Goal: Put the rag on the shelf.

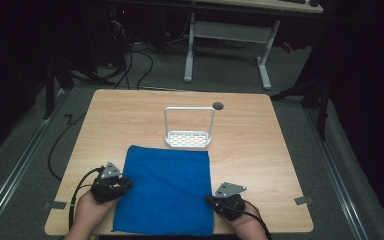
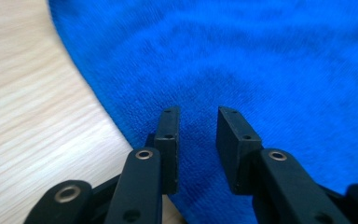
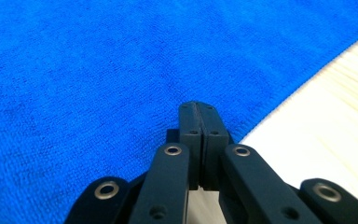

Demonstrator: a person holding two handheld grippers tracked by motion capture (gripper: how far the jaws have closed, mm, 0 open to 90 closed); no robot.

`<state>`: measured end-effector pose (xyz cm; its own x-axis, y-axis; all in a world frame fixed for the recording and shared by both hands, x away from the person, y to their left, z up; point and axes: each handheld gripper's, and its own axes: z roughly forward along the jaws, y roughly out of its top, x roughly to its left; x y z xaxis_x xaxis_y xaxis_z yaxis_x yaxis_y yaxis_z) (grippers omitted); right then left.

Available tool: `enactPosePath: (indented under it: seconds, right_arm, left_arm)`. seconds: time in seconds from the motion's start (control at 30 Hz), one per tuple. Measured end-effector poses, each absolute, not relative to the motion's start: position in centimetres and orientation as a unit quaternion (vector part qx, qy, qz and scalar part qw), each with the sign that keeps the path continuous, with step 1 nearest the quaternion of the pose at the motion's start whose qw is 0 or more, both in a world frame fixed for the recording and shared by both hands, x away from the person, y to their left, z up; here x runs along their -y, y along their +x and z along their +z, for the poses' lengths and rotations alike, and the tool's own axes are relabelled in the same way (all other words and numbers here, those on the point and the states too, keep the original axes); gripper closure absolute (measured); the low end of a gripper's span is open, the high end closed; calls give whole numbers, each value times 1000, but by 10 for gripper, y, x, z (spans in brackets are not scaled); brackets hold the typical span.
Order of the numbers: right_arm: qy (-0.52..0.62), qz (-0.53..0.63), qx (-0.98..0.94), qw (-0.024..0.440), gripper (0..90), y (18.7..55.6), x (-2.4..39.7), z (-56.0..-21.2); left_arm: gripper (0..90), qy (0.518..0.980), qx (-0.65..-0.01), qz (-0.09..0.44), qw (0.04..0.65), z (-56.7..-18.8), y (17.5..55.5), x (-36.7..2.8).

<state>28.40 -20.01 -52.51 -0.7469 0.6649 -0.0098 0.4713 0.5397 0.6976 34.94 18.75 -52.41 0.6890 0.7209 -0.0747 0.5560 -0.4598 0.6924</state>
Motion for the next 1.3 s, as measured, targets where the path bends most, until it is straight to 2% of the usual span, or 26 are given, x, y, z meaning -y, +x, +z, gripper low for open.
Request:
enactPosePath:
  seconds: [0.1,0.33,0.47,0.77,1.0,1.3]
  right_arm:
    - [337,349,-863,143,900,278,211,-525]
    - [350,352,-856,142,900,272,225,-521]
    - [358,371,-843,155,900,283,225,-517]
    - [354,347,-856,147,900,299,212,-525]
    - [374,340,-849,153,900,297,231,-524]
    - [403,329,-839,162,900,294,255,-522]
  left_arm:
    - [724,849,-368,98,365,-524,351,-180]
    - [727,861,-343,97,362,-524,344,-164]
    - [727,865,-335,101,358,-523,340,-160]
    - [727,860,-344,101,363,-524,334,-164]
    - [725,865,-326,85,370,-525,329,-151]
    - [692,874,-298,102,371,-526,323,-126]
